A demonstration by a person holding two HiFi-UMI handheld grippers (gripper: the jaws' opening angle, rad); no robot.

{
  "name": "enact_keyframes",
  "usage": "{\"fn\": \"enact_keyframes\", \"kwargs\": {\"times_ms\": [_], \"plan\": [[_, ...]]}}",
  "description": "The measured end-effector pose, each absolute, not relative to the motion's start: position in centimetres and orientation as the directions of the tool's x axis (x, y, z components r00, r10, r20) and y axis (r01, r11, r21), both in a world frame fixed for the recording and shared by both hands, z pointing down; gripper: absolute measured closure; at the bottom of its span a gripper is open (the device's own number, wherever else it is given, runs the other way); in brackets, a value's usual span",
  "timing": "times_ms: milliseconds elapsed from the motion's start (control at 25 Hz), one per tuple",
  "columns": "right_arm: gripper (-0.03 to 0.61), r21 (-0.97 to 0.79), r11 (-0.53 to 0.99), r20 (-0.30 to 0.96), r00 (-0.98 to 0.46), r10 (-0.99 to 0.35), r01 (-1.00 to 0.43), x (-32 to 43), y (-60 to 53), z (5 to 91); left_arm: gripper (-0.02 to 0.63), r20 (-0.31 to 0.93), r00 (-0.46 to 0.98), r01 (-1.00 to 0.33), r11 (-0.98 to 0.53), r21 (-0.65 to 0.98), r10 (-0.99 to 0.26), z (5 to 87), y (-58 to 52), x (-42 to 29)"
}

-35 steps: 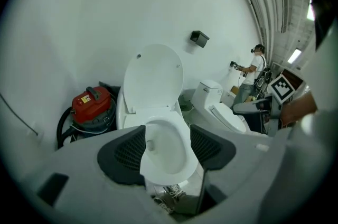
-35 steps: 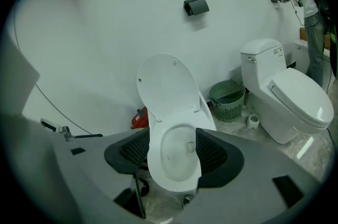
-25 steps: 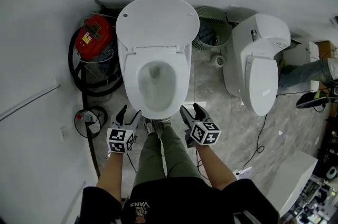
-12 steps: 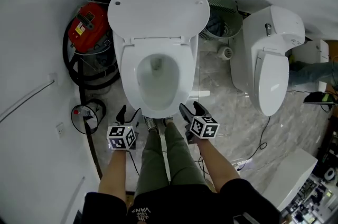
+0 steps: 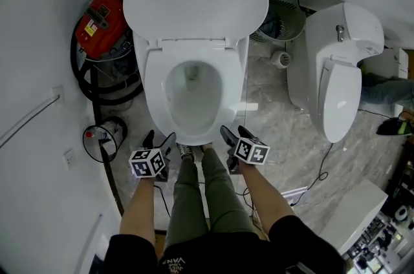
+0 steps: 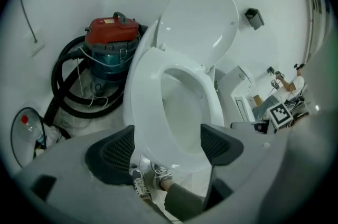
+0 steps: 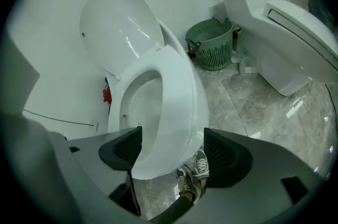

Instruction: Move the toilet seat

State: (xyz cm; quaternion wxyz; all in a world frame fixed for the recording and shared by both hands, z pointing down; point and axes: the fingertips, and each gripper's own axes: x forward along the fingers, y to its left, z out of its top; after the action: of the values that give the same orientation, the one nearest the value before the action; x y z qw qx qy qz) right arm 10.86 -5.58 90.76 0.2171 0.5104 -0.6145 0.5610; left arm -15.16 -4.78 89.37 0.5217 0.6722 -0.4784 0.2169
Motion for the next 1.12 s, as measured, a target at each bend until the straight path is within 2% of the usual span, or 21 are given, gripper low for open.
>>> {"fn": "enact_keyframes", "kwargs": {"times_ms": [360, 600, 1120], "plan": [[0.210, -0.540, -0.276, 0.821, -0.426, -0.379, -0.795, 10.4, -4.9, 93.7, 0.209, 0.803, 0.442, -0.817, 0.191, 0.545, -0.400, 93.0, -4.4, -15.8], [0.210, -0.558, -0.295, 0.813, -0.439, -0.382, -0.776, 9.6, -4.9, 94.3, 0.201, 0.804, 0.458, -0.779, 0.265, 0.568, -0.378, 94.4, -3.7, -15.3], [0.188, -0.567, -0.325, 0.809, -0.438, -0.393, -0.757, 8.4, -5.6, 94.3, 0.209, 0.770, 0.504, -0.728, 0.287, 0.623, -0.392, 94.5, -4.0, -13.1]]}}
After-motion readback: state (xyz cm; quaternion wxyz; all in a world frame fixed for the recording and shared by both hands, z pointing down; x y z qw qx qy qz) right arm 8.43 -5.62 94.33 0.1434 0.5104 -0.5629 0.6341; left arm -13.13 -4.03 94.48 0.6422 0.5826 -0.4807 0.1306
